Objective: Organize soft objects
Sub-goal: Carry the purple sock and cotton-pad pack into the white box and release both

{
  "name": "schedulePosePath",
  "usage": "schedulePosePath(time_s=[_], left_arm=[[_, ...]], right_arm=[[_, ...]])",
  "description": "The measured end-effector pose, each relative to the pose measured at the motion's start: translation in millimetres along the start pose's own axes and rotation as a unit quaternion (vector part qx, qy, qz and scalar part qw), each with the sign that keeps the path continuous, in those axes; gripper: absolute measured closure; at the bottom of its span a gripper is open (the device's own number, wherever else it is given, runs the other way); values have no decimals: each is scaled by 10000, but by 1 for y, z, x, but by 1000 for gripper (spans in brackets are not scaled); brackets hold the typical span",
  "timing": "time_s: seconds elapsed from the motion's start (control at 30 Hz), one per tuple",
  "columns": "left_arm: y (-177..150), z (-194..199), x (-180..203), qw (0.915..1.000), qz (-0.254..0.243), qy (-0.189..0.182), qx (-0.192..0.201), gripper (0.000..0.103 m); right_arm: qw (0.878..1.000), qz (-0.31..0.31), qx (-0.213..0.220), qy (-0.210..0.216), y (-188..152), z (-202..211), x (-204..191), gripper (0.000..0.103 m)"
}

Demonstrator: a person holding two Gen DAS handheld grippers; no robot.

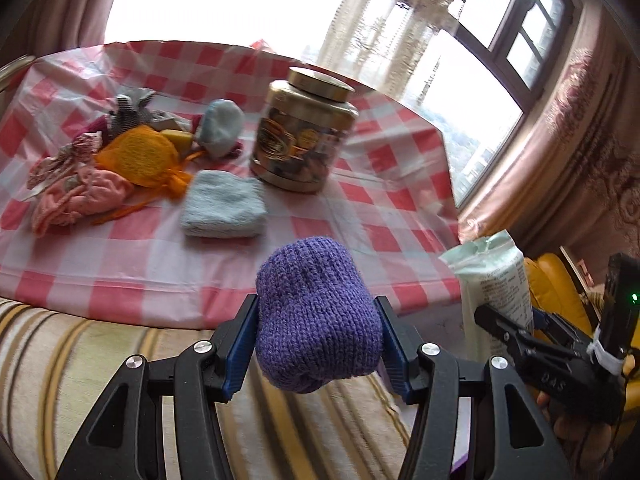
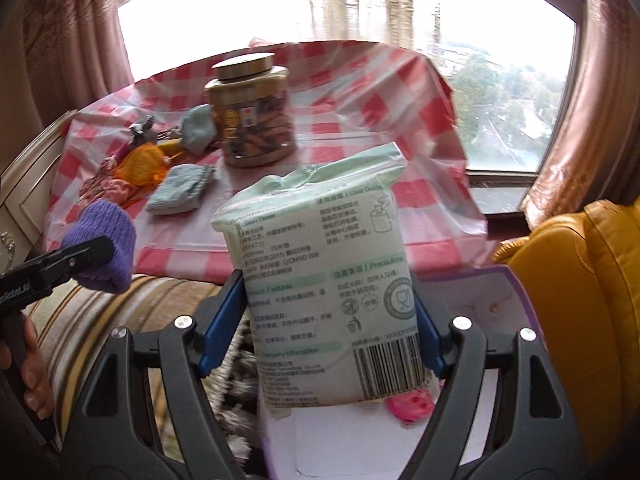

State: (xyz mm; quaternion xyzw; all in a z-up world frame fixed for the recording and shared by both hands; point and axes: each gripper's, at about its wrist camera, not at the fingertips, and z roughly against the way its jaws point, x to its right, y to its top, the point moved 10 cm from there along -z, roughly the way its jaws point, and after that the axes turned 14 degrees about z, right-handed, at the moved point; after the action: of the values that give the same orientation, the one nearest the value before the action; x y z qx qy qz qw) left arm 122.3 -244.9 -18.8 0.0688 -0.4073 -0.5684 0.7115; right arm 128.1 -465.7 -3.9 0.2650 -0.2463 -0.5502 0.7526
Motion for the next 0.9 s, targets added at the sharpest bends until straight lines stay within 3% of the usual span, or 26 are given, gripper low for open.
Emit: schedulePosePath(time_s=[0.37,0.67,0.8,0.9], left_arm=[[-51,-12,66,9935,-700,-614,-648,45],[-100,-20,115,9776,-1197,-1131,-1309,44],[-129,-21,134,9627,-1497,-1371,-1786,38],[-137,-23,136,9589,-1634,-1329,-1900,28]], right_arm=[[9972,-447,-284,-519,-33,12,66,25],[9951,-583,-273,-753,-43,25,95,25],[9941,-642,-281,-826,-45,28,102,25],[9936,-673,-316,-852,-47,28,106,24]])
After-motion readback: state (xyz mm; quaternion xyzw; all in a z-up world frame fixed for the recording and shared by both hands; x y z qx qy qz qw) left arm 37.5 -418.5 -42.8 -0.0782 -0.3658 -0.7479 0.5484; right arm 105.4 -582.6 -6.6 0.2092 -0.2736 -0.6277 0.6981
